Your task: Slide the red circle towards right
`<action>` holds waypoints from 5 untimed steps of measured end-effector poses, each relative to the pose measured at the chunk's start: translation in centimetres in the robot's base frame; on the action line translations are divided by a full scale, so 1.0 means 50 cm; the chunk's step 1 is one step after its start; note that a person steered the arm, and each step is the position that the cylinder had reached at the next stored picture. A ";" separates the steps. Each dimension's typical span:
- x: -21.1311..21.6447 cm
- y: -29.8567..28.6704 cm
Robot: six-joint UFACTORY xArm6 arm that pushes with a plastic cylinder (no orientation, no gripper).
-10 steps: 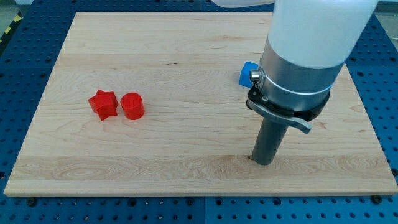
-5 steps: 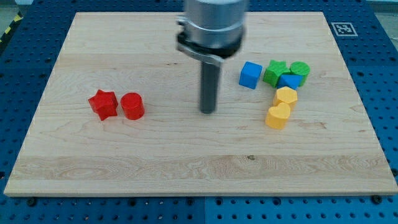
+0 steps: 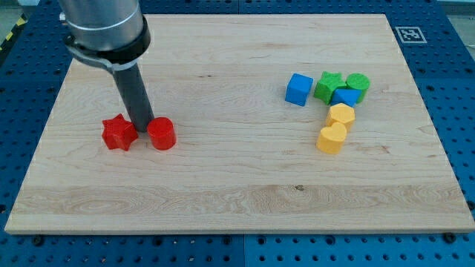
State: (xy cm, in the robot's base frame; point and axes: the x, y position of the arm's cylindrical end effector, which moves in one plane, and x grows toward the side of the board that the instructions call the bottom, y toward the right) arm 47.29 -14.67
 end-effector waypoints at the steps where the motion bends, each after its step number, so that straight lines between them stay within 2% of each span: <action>1: 0.010 0.003; 3: 0.077 0.108; 5: 0.109 0.191</action>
